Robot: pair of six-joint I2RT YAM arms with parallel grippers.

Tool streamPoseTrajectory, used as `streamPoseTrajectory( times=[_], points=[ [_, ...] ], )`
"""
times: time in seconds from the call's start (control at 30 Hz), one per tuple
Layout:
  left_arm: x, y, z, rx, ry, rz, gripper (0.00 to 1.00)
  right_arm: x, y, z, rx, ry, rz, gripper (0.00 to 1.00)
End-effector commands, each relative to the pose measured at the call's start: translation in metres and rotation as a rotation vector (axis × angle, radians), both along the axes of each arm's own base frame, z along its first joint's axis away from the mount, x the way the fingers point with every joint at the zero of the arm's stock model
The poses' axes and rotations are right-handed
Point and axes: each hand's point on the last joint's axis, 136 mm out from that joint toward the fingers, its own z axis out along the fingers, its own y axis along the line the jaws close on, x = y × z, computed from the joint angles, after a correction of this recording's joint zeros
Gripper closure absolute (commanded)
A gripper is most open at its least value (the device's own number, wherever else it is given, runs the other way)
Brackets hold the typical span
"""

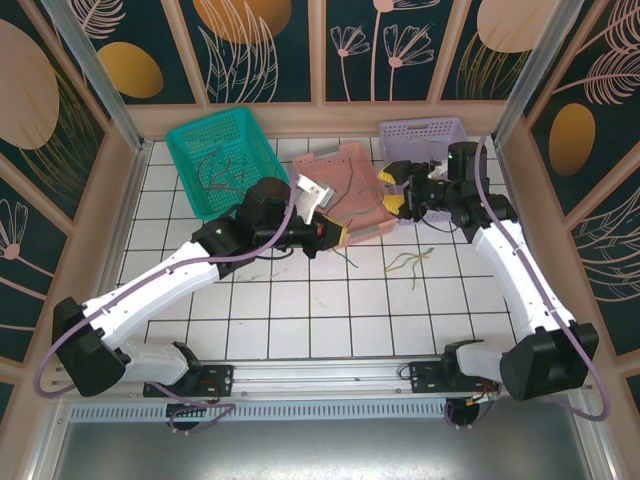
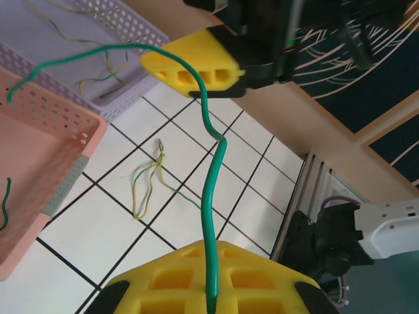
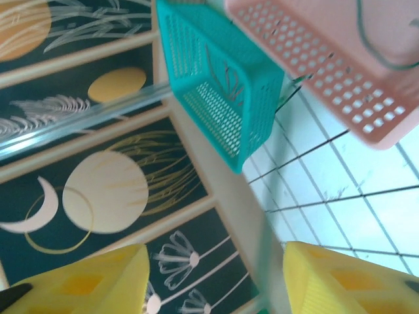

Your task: Untangle the cables

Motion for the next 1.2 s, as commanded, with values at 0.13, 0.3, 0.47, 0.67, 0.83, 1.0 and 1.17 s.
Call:
streamPoseTrajectory(
  times=[0.13,0.3,0.47,0.67,0.83,1.0,1.17],
  points=[
    [-0.003,-0.003,0.016,-0.022,-0.050,-0.036,1.00,0.011,0.013,-0.015,0.049,0.052,-0.005,0.65],
    [-0.001,-0.001,0.012,-0.013,-0.045,-0.021,1.00,0.028,0.016,-0.016,-0.002,0.017,0.006,1.00],
    [0.019,0.004,-0.007,0.053,-0.025,0.093,0.63,0.078,0.012,0.011,-0.120,-0.238,-0.028,1.00],
    [0.054,0.035,-0.008,0.109,-0.036,0.378,0.24,0.151,0.004,0.026,-0.355,-0.496,-0.049,1.00],
    [0.063,0.073,-0.022,0.181,-0.020,0.574,0.23,0.201,0.012,-0.012,-0.523,-0.560,0.023,1.00],
    [0.054,0.100,-0.022,0.157,-0.005,0.661,0.24,0.220,0.023,-0.059,-0.709,-0.593,0.074,1.00],
    [0.046,0.111,-0.022,0.125,0.015,0.692,0.25,0.210,0.050,-0.112,-0.786,-0.602,0.163,1.00]
  ],
)
